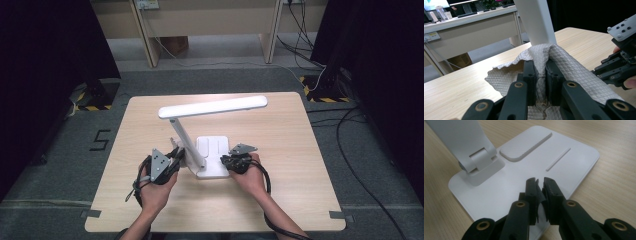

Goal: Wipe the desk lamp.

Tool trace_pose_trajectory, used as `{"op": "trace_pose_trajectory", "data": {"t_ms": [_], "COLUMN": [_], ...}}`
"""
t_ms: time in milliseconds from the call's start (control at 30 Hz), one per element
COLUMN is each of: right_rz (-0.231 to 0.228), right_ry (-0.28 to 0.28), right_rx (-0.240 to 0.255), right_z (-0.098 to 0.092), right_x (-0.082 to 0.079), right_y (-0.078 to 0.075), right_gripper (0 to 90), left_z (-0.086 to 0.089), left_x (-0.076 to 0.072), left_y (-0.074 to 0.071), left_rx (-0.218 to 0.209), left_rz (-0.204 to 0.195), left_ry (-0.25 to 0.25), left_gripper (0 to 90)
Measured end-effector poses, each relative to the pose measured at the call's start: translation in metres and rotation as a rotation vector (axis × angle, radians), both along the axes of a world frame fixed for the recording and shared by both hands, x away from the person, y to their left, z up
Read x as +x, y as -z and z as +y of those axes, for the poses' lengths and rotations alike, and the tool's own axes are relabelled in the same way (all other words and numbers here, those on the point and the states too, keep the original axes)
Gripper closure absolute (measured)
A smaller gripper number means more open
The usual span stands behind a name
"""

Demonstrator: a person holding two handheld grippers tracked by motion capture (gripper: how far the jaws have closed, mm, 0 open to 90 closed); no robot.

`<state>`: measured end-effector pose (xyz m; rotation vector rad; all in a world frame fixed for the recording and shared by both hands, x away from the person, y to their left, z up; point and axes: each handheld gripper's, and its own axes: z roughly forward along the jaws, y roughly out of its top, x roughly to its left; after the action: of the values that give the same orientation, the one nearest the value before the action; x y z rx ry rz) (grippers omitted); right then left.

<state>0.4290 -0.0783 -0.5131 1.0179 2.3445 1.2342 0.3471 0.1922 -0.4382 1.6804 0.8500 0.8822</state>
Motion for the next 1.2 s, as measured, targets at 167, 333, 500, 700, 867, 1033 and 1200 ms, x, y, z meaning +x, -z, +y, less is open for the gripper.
{"op": "trace_pose_trajectory", "data": {"t_ms": [167, 333, 500, 700, 867, 1033, 1200], "right_rz": [0.0, 0.001, -0.001, 0.001, 0.0, -0.001, -0.001], "right_ry": [0.0, 0.001, 0.002, 0.002, 0.002, 0.002, 0.004], "right_rx": [0.001, 0.0, 0.0, -0.001, 0.003, 0.004, 0.005], "right_z": [0.0, 0.0, 0.0, 0.0, 0.0, 0.0, 0.0], "right_x": [0.0, 0.0, 0.0, 0.0, 0.0, 0.0, 0.0], "right_y": [0.0, 0.0, 0.0, 0.0, 0.0, 0.0, 0.0], "right_gripper": [82.5, 82.5, 82.5, 82.5, 82.5, 82.5, 82.5], "left_z": [0.0, -0.001, -0.002, -0.001, -0.001, -0.001, -0.002], "left_x": [0.001, 0.002, 0.002, 0.003, 0.003, 0.004, 0.004], "left_y": [0.002, 0.005, 0.006, 0.009, 0.012, 0.015, 0.018], "left_rx": [0.007, 0.008, 0.01, 0.004, 0.0, -0.011, -0.011], "left_rz": [0.004, 0.007, 0.009, 0.006, 0.005, 0.005, 0.012], "left_ry": [-0.009, -0.002, 0.002, 0.005, 0.008, 0.007, 0.011], "left_gripper": [80.2, 80.1, 80.1, 80.1, 80.2, 80.1, 80.1]}}
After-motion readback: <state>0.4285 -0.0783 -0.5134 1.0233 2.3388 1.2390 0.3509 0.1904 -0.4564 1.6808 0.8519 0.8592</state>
